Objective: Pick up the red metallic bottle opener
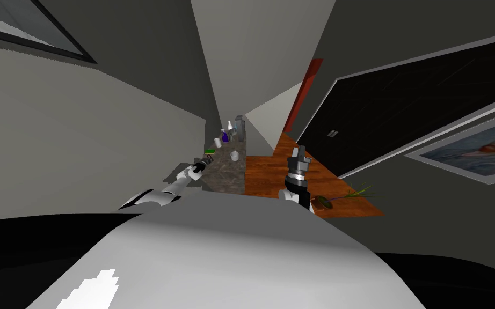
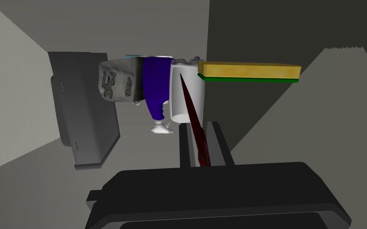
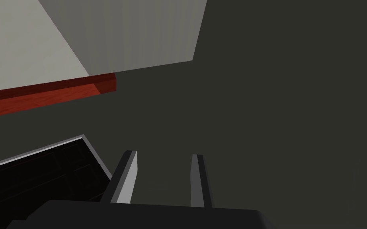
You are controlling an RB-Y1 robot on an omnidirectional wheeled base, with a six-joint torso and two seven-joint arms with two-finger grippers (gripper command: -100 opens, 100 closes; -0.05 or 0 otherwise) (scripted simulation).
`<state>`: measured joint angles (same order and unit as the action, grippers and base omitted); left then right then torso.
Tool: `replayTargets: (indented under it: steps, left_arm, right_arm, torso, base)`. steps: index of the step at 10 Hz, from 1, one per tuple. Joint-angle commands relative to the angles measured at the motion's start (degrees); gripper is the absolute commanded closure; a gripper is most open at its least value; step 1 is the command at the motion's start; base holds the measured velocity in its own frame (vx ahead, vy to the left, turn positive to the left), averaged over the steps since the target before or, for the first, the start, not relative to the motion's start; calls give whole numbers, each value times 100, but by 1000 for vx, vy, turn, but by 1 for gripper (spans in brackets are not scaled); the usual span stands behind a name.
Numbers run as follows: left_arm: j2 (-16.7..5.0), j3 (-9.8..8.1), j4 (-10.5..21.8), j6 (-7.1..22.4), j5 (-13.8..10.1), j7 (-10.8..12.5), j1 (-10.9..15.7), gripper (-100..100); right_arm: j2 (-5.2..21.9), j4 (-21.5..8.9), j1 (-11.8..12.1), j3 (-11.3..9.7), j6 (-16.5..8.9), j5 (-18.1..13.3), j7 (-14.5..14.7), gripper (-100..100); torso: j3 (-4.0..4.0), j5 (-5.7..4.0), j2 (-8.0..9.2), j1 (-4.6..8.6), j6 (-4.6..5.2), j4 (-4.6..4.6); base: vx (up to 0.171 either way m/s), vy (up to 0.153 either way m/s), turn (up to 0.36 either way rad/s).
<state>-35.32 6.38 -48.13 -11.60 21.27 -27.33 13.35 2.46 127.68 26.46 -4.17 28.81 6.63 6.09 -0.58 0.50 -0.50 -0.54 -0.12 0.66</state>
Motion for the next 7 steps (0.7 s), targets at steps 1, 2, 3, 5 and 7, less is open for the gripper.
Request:
replayTargets:
  steps: [1,2,3,5,7]
  left_arm:
    - [3,-22,-239,31,12,-11,-135,100]
    - [-36,-178,-435,220,76,81,-385,100]
    - [-36,-178,-516,220,76,81,-489,100]
    - [-36,-178,-783,220,76,81,-608,100]
    - [-74,-334,-1037,408,139,174,-881,100]
  right_arm:
    - [0,0,0,0,0,0,0,0]
    - [0,0,0,0,0,0,0,0]
    - [0,0,0,0,0,0,0,0]
    - [0,0,0,0,0,0,0,0]
    - [0,0,0,0,0,0,0,0]
  torso:
    - [0,0,0,0,0,0]
    - [1,-3,1,4,0,-1]
    - [-2,-4,-5,3,3,0]
    - [-9,5,-2,-7,-13,15]
    - [-6,4,4,-3,-10,14]
  base:
    - [16,7,0]
    - [34,7,-113]
    - [37,13,-90]
    - [9,4,11]
    - [3,0,-59]
